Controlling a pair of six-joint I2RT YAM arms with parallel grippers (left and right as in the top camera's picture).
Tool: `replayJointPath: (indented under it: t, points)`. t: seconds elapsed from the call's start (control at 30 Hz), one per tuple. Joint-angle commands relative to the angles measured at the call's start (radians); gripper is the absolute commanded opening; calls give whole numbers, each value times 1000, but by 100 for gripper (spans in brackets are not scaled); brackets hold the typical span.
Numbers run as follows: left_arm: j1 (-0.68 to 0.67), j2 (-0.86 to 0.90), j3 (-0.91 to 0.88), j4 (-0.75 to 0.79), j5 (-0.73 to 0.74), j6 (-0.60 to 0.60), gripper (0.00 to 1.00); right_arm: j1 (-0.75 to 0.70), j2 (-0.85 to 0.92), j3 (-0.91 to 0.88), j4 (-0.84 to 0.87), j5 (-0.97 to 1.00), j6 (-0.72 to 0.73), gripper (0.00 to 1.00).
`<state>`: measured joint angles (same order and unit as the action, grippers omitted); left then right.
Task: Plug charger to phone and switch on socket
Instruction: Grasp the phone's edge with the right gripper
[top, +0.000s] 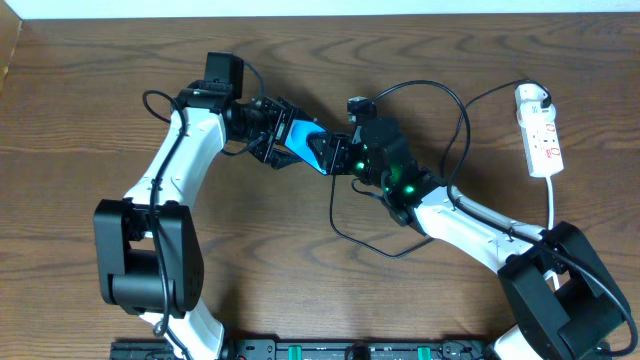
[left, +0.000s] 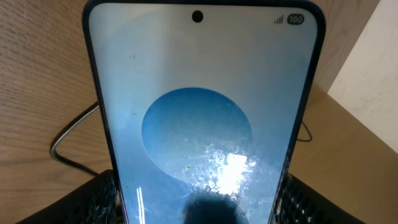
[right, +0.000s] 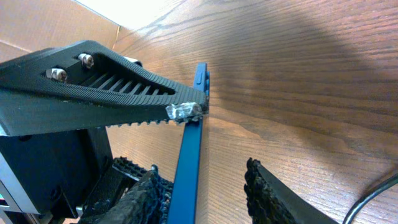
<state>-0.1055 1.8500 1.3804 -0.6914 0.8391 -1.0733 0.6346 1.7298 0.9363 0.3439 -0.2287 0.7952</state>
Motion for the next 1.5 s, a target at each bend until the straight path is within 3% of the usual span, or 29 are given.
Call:
replayJointPath:
  t: [0.0,0.13,0.27,0.47,0.83,1.0,1.47]
  points:
    - [-3,-15,23,2,23,-2,54,9,12,15,5,10,12,38]
    - [-3,-16,23,2,24,-2,54,9,12,15,4,10,12,29]
    - [-3,-16,23,2,24,-2,54,9,12,15,5,10,18,11]
    - [-3,-16,23,2,24,-3,54,8,12,15,13,10,58,2]
    - [0,-15,23,43,24,-2,55,-82,9,15,42,-39,180,1]
    - [0,-16,23,113,24,-1,55,-179,9,15,107,-130,328,1]
    - [-3,-16,23,510,74,-2,55,-261,10,16,249,-166,766,1]
